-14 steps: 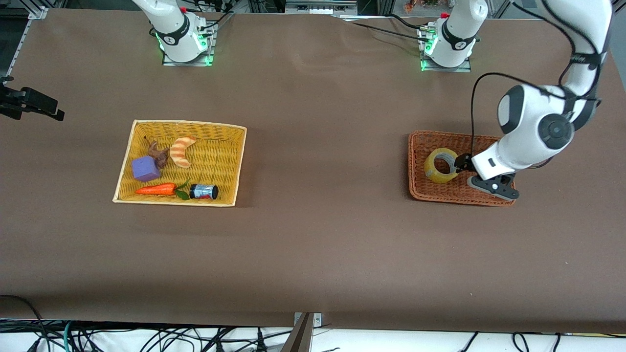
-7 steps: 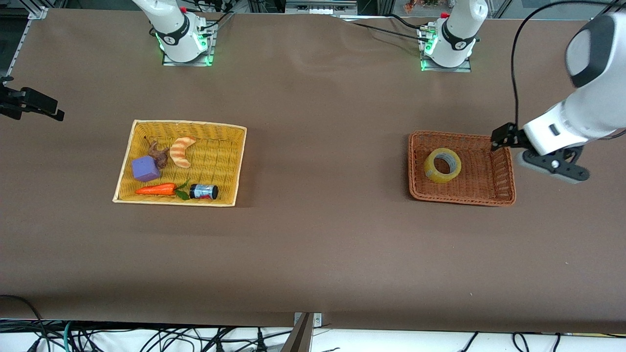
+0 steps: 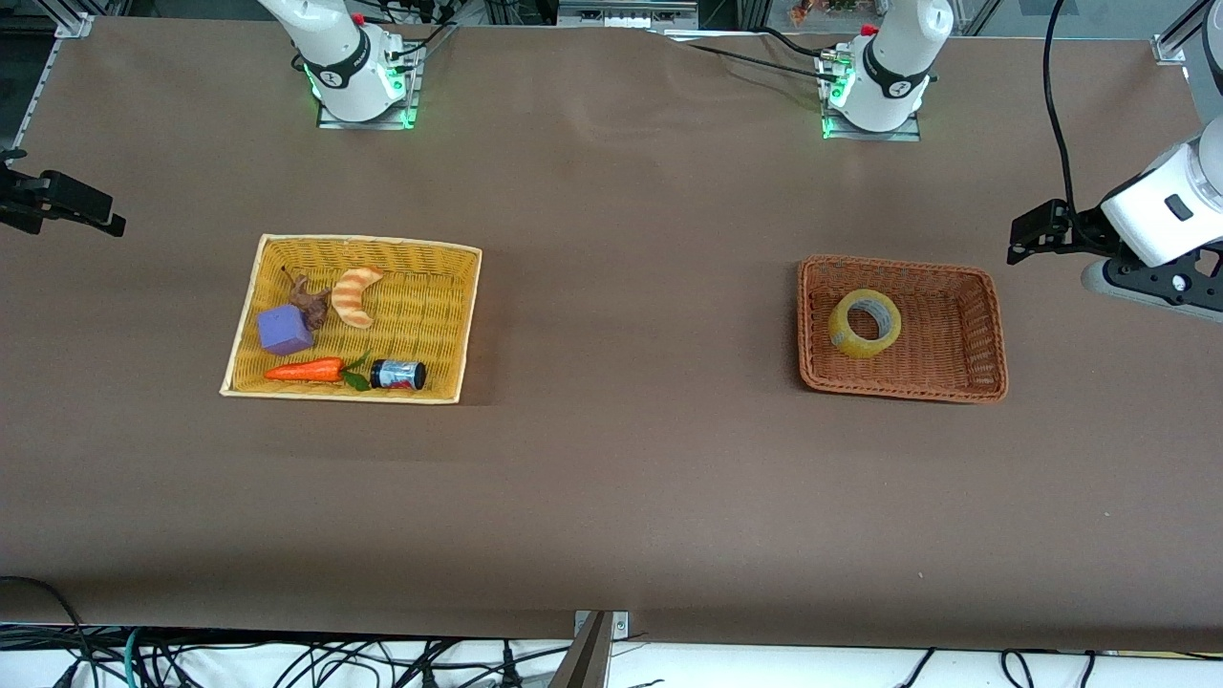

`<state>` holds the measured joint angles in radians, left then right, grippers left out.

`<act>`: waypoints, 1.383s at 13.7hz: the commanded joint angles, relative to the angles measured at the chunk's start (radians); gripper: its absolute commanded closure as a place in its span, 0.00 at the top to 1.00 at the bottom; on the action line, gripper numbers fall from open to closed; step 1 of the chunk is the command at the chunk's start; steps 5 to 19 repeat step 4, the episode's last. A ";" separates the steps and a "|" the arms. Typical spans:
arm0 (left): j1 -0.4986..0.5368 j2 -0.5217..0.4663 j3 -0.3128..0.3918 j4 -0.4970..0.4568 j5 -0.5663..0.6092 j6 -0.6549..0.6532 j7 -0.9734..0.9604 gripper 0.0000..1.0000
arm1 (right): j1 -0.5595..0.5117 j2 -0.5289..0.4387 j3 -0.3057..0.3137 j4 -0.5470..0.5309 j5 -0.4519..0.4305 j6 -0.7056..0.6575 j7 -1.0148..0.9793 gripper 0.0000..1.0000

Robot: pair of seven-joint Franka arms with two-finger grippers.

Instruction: Transfer tape with both arms

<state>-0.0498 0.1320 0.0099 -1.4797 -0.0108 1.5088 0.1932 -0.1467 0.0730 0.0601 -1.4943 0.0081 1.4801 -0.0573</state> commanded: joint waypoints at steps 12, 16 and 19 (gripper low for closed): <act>0.002 0.024 -0.005 0.044 0.023 -0.050 -0.046 1.00 | -0.010 -0.001 0.003 0.005 0.016 0.002 -0.016 1.00; 0.002 0.024 -0.005 0.044 0.023 -0.050 -0.046 1.00 | -0.010 -0.001 0.003 0.005 0.016 0.002 -0.016 1.00; 0.002 0.024 -0.005 0.044 0.023 -0.050 -0.046 1.00 | -0.010 -0.001 0.003 0.005 0.016 0.002 -0.016 1.00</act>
